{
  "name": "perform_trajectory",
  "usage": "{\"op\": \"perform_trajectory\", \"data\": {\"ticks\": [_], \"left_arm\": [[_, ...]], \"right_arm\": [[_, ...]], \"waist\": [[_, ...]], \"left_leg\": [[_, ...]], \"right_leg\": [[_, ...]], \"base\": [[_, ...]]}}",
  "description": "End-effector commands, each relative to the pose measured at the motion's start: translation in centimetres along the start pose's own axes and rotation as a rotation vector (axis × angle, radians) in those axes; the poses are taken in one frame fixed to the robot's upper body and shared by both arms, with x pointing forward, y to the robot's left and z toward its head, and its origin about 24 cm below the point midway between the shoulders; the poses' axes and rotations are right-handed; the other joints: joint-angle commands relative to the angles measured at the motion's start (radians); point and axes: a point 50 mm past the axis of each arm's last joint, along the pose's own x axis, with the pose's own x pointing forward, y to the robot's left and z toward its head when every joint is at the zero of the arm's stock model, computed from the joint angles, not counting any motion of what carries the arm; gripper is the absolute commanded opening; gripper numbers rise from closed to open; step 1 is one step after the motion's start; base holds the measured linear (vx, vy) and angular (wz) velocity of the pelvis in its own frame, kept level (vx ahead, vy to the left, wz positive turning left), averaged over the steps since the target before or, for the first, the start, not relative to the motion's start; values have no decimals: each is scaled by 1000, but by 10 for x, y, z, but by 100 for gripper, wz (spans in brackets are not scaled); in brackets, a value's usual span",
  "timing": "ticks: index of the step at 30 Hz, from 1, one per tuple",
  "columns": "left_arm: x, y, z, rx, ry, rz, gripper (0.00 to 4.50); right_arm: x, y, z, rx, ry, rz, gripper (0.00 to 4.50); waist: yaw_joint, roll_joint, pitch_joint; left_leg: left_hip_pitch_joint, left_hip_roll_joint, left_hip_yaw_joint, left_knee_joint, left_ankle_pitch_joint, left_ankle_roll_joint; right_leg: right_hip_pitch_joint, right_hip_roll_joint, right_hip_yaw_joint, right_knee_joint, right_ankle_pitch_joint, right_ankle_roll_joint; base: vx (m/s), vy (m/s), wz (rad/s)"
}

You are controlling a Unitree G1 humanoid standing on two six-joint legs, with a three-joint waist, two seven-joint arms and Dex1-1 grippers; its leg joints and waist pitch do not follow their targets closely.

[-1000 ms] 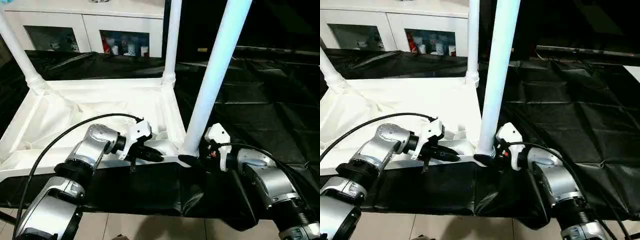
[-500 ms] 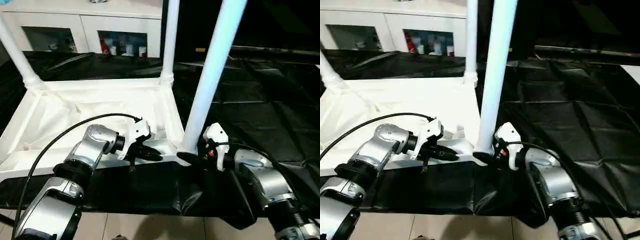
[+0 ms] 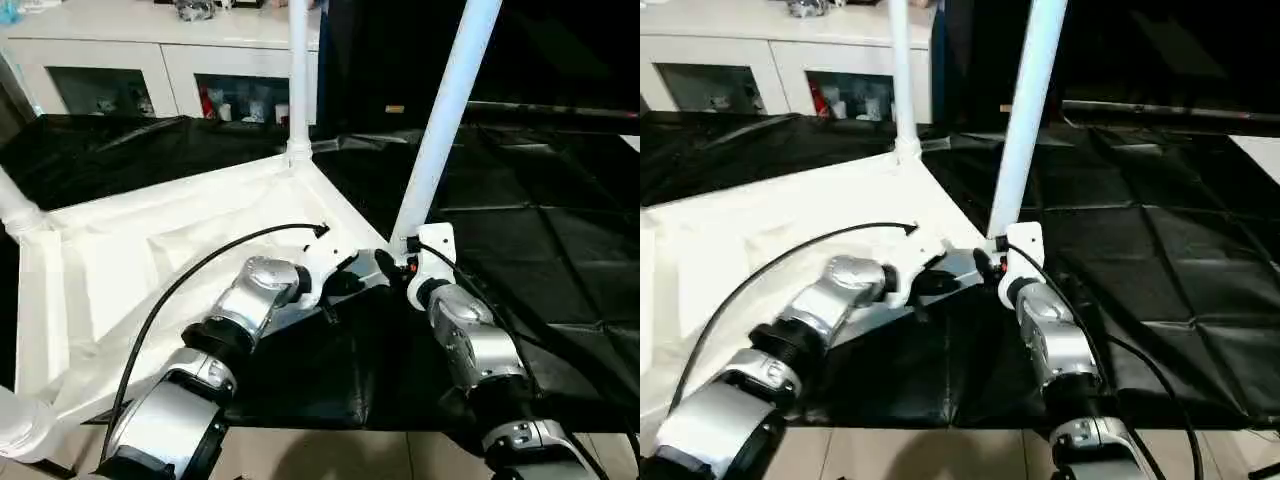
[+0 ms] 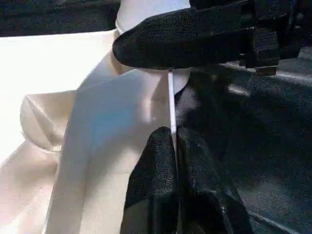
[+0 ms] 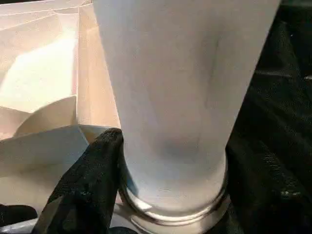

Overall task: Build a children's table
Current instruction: Rotate leg to tighten

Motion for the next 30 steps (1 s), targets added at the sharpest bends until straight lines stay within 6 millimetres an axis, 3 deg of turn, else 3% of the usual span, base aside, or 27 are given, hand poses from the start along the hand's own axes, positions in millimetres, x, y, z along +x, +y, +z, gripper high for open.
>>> {"op": "perform_trajectory", "data": {"ticks": [1, 2, 4, 5, 9, 10, 11, 14, 15, 17, 25, 30], "left_arm": [[10, -10, -2, -2, -4, -16, 0], [7, -7, -4, 4, 0, -13, 0], [2, -2, -6, 12, 6, -11, 0], [-5, 2, -9, 21, 8, -26, 0], [-16, 9, -15, 24, 11, -55, 0], [-19, 10, -16, 31, 10, -70, 0], [-26, 13, -18, 43, 8, -109, 0], [-33, 14, -19, 61, 3, -153, 0], [-39, 14, -21, 66, -4, -221, 0], [-45, 12, -23, 81, 6, -293, 0], [-58, 8, -25, 65, 0, -424, 0], [-59, 6, -25, 62, -11, -439, 0]], "right_arm": [[5, 32, -3, -5, 9, 142, 305], [4, 31, 0, 0, -17, 169, 340], [2, 27, 3, 14, -36, 201, 340], [-1, 19, 5, -14, -48, 228, 362], [-10, 5, 9, -98, -47, 335, 392], [-14, 2, 9, -124, -36, 377, 392], [-22, -4, 10, -166, -11, 454, 422], [-29, -10, 10, -197, 9, 521, 422], [-35, -15, 10, -231, 38, 585, 422], [-40, -18, 8, -274, 65, 624, 422], [-43, -19, 12, -293, 76, 674, 422], [-41, -14, 10, -316, 91, 702, 422]], "waist": [[-5, -10, -38], [-4, -9, -38], [-4, -12, -38], [-3, -14, -38], [0, -16, -43], [0, -12, -44], [2, -15, -47], [3, -15, -51], [2, -11, -51], [4, -14, -50], [10, -10, -47], [8, -16, -47]], "left_leg": [[8, 38, -24, -71, -299, -1], [8, 39, -25, -72, -298, 2], [4, 39, -25, -73, -292, 11], [4, 40, -26, -74, -292, 17], [-3, 41, -23, -67, -231, 37], [-4, 40, -22, -65, -222, 42], [-6, 40, -22, -62, -194, 53], [-10, 40, -20, -53, -135, 95], [-10, 40, -19, -51, -131, 101], [-10, 43, -15, -50, -132, 107], [-3, 51, -15, -56, -177, 70], [-5, 48, -15, -55, -168, 61]], "right_leg": [[15, -59, 45, -97, -270, -166], [16, -60, 44, -98, -278, -165], [18, -60, 44, -96, -278, -164], [18, -60, 43, -97, -282, -163], [25, -57, 42, -86, -185, -178], [23, -57, 42, -83, -165, -184], [28, -55, 41, -79, -116, -191], [29, -52, 38, -64, 17, -226], [28, -54, 37, -63, 24, -241], [28, -53, 37, -61, 27, -254], [21, -57, 37, -62, -40, -275], [24, -58, 38, -61, -25, -270]], "base": [[0, 0, 0], [0, 0, 0], [0, 0, 0], [0, 0, 0], [0, 0, 0], [0, 0, 0], [0, 0, 0], [0, 0, 0], [0, 0, 0], [0, 0, 0], [0, 0, 0], [0, 0, 0]]}}
